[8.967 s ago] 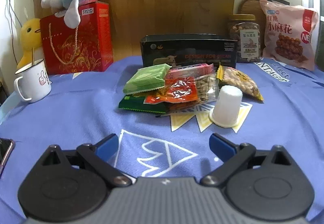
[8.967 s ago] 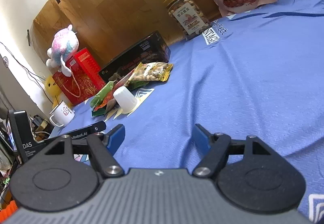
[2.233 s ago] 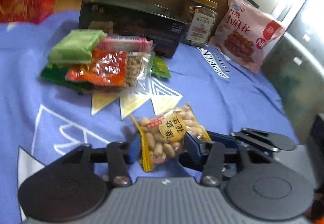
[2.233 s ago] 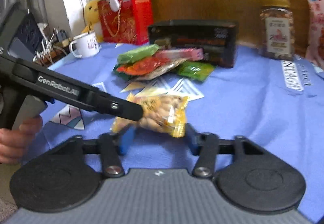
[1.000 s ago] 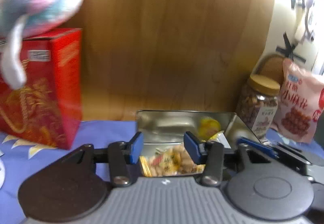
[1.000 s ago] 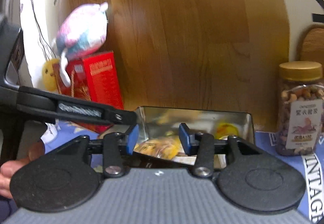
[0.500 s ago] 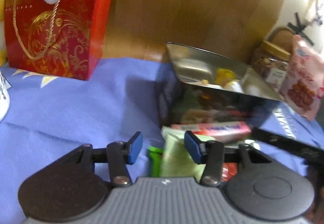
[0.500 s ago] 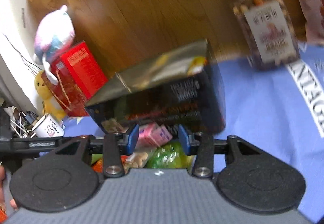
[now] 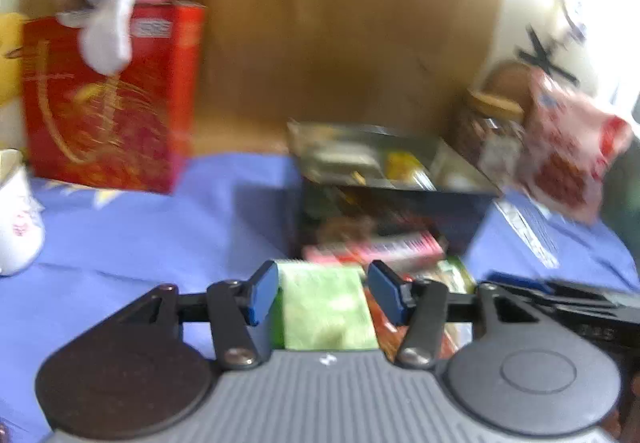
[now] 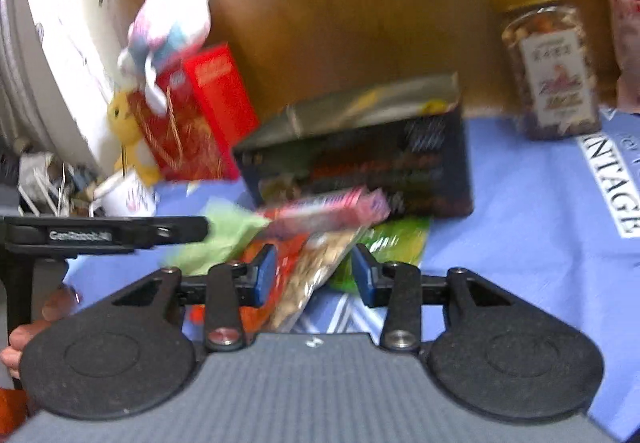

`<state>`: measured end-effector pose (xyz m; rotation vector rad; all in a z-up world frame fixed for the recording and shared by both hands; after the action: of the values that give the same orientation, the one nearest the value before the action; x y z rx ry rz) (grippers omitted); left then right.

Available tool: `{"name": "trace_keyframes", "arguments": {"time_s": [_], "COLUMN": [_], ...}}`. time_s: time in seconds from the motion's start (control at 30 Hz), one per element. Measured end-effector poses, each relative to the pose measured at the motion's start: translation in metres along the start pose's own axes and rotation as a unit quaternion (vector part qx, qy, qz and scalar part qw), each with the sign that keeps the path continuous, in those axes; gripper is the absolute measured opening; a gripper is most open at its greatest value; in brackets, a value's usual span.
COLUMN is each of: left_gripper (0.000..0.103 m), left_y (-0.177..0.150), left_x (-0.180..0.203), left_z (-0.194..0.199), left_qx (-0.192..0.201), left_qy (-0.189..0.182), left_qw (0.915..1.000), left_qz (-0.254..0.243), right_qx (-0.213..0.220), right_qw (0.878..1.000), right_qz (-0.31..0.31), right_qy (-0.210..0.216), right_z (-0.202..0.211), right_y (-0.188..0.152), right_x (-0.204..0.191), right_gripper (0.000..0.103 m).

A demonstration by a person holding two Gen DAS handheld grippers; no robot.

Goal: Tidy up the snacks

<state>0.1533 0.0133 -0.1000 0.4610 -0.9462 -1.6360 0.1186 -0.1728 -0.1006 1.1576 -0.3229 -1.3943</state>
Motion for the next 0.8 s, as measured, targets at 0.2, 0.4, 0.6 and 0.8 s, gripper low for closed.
{"name": "trace_keyframes", "arguments": {"time_s": [0.2, 0.4, 0.6, 0.8], "left_gripper": [0.048, 0.055, 0.061, 0.085], "left_y": [-0.003, -0.022, -0.032, 0.019], "left_x": [-0.023, 0.007, 0.029, -0.006], "left_z": [-0.043, -0.041, -0.017, 0.035], "left_qx": [-0.053, -0.059, -0.069, 0.029], "left_qy": [0.032, -0.006, -0.016, 0.011], "left_qw": [0.9976, 0.9982, 0.9957, 0.998], "left_qz": [0.032, 0.013, -0.059, -0.055], "right_qx": [0.01, -0.035, -0.044, 0.012], "right_qw": [1.0, 0.996, 0.999, 0.999], "right_qz": [-0.009, -0.07, -0.01, 0.024], "right_qy": [-0.026, -0.037, -0.006, -0.027], "right_z": [-0.019, -0.046, -0.017, 0.011], "right_y": [0.009, 0.002, -0.006, 0.02], "right_x": [0.011, 0.039, 0.015, 0.02], "right_gripper": [0.045, 0.047, 0.047, 0.047]}}
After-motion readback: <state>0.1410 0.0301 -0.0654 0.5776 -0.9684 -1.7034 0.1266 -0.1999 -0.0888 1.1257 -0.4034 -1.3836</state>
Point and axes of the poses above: each gripper's, at about its wrist camera, not at the fingertips, and z roughly against the way its jaws point, x to its right, y to its top, the point moved 7 cm from there along -z, roughly the way its jaws point, and after that the axes turned 2 degrees about -z, right-handed, at the moved point
